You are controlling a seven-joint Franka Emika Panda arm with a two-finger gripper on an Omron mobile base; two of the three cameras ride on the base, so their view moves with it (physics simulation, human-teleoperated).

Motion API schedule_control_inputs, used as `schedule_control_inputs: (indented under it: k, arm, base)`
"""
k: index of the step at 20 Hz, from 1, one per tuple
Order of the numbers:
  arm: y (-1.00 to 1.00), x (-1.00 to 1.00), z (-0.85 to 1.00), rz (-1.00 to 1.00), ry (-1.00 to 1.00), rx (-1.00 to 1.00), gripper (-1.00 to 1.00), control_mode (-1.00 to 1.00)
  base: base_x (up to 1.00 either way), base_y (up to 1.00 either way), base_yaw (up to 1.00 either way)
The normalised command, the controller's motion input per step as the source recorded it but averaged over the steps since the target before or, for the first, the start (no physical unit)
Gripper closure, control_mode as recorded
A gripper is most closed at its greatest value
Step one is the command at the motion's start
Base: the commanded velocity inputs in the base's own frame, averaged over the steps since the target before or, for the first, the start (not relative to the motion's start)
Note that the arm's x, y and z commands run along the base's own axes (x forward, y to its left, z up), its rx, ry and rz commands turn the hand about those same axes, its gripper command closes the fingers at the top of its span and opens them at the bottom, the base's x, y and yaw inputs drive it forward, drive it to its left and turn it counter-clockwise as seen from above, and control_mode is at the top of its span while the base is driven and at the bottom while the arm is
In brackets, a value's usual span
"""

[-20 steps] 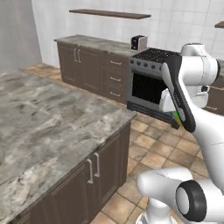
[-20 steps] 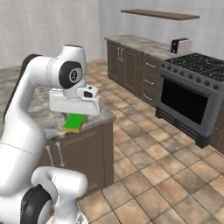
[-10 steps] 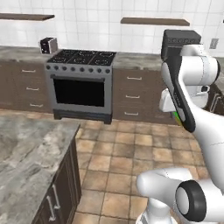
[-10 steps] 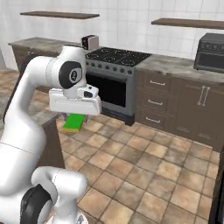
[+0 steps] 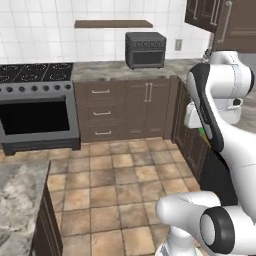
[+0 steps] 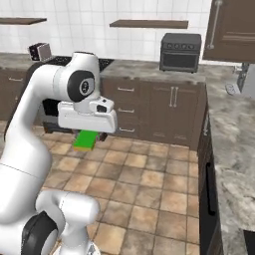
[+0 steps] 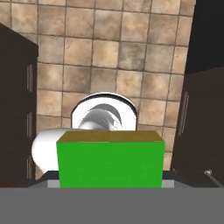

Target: Pick up the sponge and bar soap from the sink, and place them back in the cabinet, and close the cabinet door.

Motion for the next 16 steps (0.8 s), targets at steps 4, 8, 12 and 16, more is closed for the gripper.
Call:
schedule_control_inputs:
  k: [4,8,12,16]
  arm:
    - [0.0,0.0,0.0,0.0,0.0,0.0,1.0,1.0]
    - [0.0,0.0,0.0,0.0,0.0,0.0,1.0,1.0]
    - [0.0,0.0,0.0,0.0,0.0,0.0,1.0,1.0]
    - [0.0,0.0,0.0,0.0,0.0,0.0,1.0,1.0]
  base:
    - [0.14,0.0,-0.42]
    - [0.22,0.0,-0.29]
    - [0.51,0.17,-0.04]
    - [0.66,0.24,0.0]
